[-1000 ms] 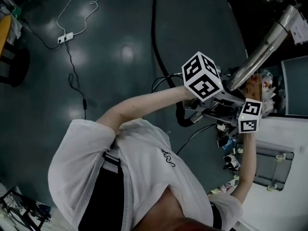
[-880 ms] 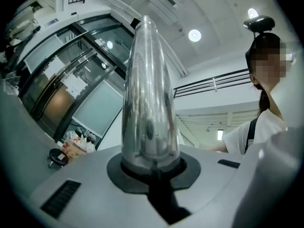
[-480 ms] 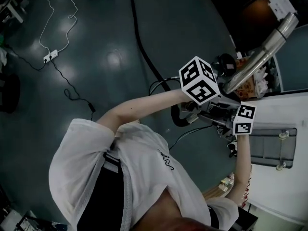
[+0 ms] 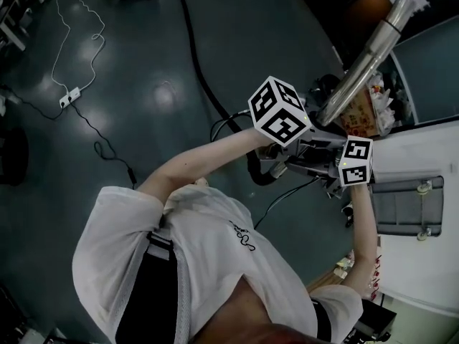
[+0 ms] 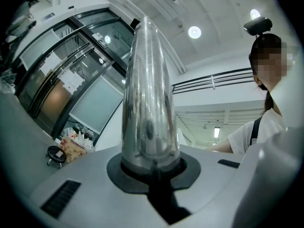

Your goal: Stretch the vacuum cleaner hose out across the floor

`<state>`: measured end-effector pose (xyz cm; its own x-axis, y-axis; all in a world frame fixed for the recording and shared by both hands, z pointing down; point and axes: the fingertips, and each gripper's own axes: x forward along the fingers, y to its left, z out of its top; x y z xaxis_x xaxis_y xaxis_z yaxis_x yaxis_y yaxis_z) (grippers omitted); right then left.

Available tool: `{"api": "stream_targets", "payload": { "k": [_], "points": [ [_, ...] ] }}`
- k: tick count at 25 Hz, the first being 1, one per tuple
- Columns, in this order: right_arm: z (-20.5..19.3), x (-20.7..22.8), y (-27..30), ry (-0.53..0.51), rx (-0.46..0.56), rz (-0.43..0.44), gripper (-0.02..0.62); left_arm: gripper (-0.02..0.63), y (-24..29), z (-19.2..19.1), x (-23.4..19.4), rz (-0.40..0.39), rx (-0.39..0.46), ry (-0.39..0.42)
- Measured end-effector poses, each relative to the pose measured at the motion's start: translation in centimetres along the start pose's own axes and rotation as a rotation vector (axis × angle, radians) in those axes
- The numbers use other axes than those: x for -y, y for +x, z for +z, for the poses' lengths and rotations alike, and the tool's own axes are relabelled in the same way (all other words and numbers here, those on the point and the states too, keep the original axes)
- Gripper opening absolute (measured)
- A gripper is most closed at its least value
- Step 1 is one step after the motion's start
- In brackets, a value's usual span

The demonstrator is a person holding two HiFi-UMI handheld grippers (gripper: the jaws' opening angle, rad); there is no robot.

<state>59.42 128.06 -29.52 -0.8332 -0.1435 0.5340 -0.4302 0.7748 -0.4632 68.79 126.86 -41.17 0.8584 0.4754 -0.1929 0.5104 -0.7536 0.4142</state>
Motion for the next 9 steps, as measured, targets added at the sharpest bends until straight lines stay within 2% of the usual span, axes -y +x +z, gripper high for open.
{"api": "stream_targets", "payload": {
  "k": [9],
  "points": [
    [-0.12,-0.08,-0.03,-0.003,-0.052,0.024,0.153,0.049,-0.02,0.09,-0.44,0.028,0.006,-0.024]
  ]
}}
